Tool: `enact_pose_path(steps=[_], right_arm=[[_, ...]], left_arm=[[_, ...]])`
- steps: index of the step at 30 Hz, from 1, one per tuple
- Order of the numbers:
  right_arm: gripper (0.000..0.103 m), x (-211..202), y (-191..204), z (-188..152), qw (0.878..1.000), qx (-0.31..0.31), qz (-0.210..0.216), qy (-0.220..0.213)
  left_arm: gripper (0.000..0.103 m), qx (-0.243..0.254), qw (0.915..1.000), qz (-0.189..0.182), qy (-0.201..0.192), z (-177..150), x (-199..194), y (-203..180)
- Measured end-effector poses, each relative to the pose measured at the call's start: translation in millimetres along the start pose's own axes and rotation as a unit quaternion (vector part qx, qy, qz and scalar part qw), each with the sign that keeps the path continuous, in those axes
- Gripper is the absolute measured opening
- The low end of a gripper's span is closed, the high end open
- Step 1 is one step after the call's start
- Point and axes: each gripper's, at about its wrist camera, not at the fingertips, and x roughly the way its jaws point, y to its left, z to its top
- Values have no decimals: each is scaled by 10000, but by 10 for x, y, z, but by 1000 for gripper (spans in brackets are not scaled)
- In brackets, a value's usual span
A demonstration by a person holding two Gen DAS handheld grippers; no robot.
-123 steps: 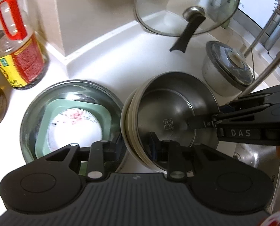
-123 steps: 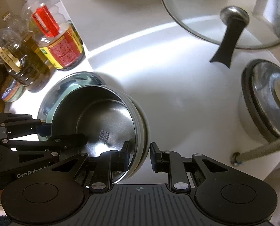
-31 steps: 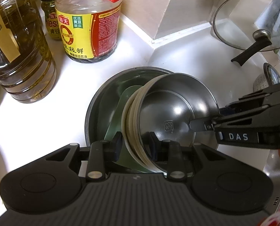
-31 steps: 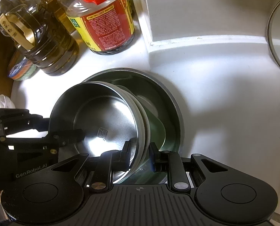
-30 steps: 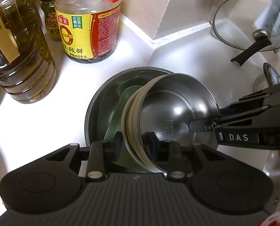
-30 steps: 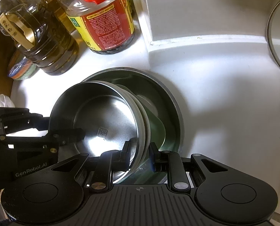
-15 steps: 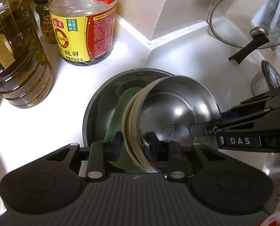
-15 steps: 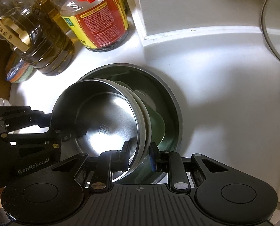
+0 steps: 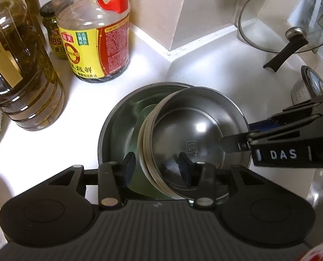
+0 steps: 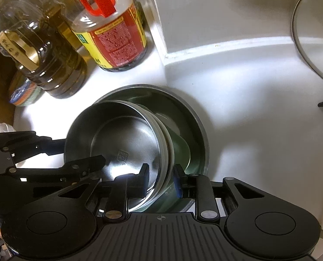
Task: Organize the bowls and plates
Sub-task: 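Lower the stack onto the green plate inside the steel plate, then open both grippers and release the stack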
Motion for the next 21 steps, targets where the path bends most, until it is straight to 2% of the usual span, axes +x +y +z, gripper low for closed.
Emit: enact_pose_path(steps=[5, 11, 17, 21], right_arm=[[45, -157, 42, -90, 9996, -33, 72, -273], [55, -448, 34, -309, 9962, -31, 236, -836], [58, -746, -36, -719, 9877, 45, 322, -1530], [59, -868, -102, -1095, 9808, 95, 330, -1919]], left_arm=[[42, 14, 9999, 66, -159, -5, -121, -54], [49, 112, 9972, 301, -676, -66, -428, -182], [61, 257, 9886, 632, -1345, -321, -802, -371], [61, 298, 9831, 819, -1610, -605, -964, -471]])
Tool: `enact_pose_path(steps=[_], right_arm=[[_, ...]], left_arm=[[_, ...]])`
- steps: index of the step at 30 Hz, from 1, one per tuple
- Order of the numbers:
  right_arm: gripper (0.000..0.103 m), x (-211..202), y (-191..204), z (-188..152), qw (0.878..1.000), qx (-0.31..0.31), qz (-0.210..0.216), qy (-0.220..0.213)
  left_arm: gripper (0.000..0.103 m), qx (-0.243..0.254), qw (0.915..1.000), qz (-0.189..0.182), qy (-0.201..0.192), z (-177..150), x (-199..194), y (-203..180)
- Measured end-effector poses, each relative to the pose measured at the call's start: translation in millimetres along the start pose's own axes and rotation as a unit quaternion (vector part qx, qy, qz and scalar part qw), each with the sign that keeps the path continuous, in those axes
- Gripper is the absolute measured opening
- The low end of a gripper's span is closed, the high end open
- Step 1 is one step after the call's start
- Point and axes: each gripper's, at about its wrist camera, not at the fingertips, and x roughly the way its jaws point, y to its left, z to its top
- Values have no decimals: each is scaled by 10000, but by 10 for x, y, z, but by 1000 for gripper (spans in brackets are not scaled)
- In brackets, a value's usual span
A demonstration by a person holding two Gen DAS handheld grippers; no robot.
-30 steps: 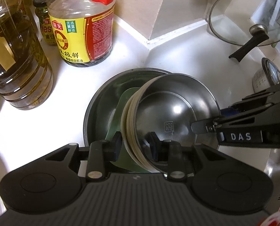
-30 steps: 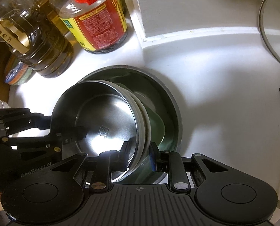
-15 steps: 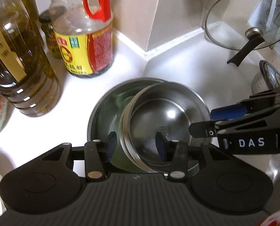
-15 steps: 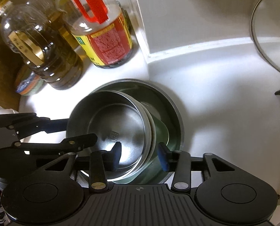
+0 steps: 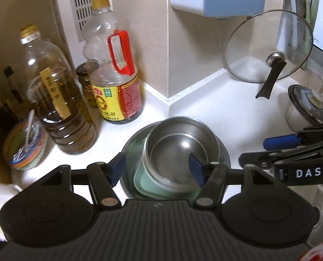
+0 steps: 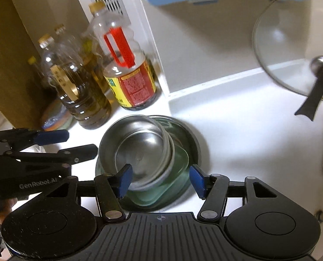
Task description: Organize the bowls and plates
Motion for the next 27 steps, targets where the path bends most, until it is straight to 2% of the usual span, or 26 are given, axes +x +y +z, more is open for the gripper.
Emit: enact_pose_path(steps=[9, 15, 22, 27], right_arm=[[60, -396, -71, -624, 9973, 518, -18, -513], [60, -595, 98, -933, 9947, 546, -208, -845], [60, -698, 375, -1351, 9937, 666, -463, -770], [60, -749, 644, -1656, 9921, 894, -562, -677]], left_arm=[[61, -177, 9998, 21, -26, -512, -366, -125], [61, -198, 9998, -59, 27, -811, -534, -154], [61, -142, 9998, 34, 134, -1155, -756, -64], [61, -84, 9998, -85, 183, -1417, -986, 34]])
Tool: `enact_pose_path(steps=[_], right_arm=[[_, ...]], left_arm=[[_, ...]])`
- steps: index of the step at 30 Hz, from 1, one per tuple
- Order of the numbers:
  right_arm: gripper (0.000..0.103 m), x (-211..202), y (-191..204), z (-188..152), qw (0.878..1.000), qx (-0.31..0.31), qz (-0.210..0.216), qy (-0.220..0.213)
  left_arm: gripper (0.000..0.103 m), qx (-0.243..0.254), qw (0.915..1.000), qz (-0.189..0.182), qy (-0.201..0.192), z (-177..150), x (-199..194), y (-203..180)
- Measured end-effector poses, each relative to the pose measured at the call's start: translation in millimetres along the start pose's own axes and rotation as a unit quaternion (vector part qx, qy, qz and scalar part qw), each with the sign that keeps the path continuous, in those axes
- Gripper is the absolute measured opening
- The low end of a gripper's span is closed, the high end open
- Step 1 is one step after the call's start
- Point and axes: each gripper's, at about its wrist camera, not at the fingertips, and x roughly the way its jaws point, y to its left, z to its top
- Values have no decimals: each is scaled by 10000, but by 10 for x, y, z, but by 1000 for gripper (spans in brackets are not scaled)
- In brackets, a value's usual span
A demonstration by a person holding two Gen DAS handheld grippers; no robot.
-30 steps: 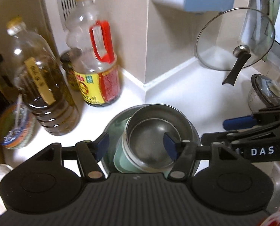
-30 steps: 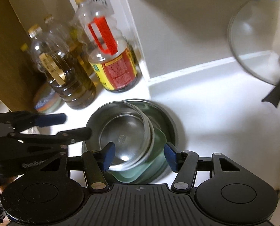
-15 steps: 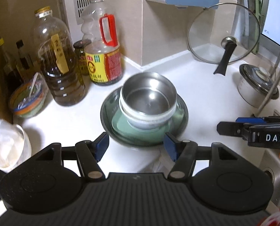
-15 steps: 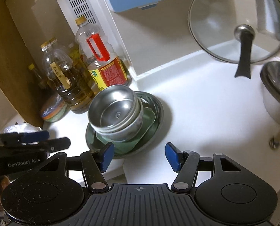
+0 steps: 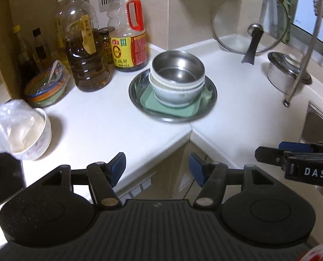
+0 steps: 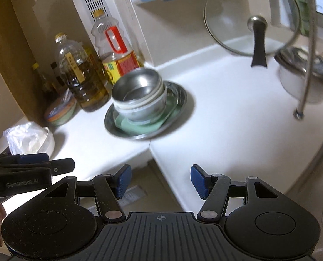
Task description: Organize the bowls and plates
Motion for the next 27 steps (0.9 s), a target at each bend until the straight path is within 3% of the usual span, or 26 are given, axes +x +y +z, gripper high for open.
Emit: enact_pose_path(steps=[11, 27], right_arm=[[60, -332, 327, -534, 9998, 172, -72, 46], [60, -456, 290, -545, 9999, -135, 6, -16]], left_arm=[[62, 108, 9998, -145, 85, -483, -350, 58], [61, -19, 9998, -175, -1, -486, -496, -138]])
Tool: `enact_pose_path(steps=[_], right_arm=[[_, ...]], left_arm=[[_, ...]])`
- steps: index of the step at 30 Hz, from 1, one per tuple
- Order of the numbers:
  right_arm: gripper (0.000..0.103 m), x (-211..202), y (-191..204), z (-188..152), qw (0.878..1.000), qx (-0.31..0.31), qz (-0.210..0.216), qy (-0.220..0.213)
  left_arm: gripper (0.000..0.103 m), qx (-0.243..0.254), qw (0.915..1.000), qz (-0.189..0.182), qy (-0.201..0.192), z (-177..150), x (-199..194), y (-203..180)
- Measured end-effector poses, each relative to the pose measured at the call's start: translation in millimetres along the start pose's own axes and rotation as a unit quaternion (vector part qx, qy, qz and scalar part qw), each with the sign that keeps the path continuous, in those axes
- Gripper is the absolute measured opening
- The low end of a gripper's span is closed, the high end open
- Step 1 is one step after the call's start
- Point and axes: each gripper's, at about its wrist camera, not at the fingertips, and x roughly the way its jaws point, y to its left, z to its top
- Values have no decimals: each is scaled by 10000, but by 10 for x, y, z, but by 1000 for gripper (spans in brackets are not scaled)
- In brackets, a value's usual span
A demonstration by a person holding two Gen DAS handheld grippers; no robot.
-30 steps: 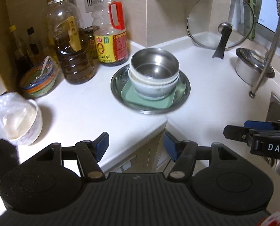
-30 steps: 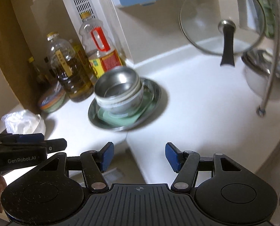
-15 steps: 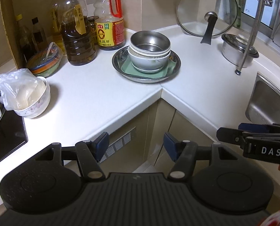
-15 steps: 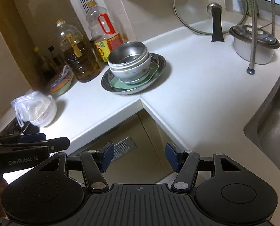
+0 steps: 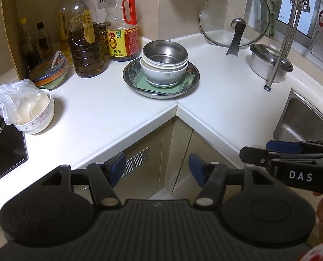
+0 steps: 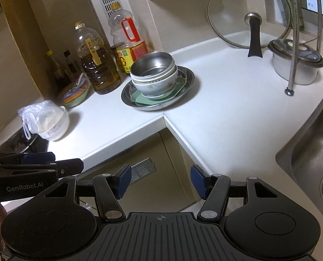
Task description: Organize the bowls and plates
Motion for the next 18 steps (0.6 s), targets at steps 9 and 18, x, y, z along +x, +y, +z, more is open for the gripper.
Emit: enact_pose_path(steps=[9, 18], right_arm=[[60, -14, -83, 31, 10000, -24, 8, 3], [60, -20, -97, 42, 10000, -8, 23, -2]], left_arm=[[61, -10, 10000, -20, 2, 26, 18, -123], [62, 9, 10000, -14, 1, 43, 31, -155]])
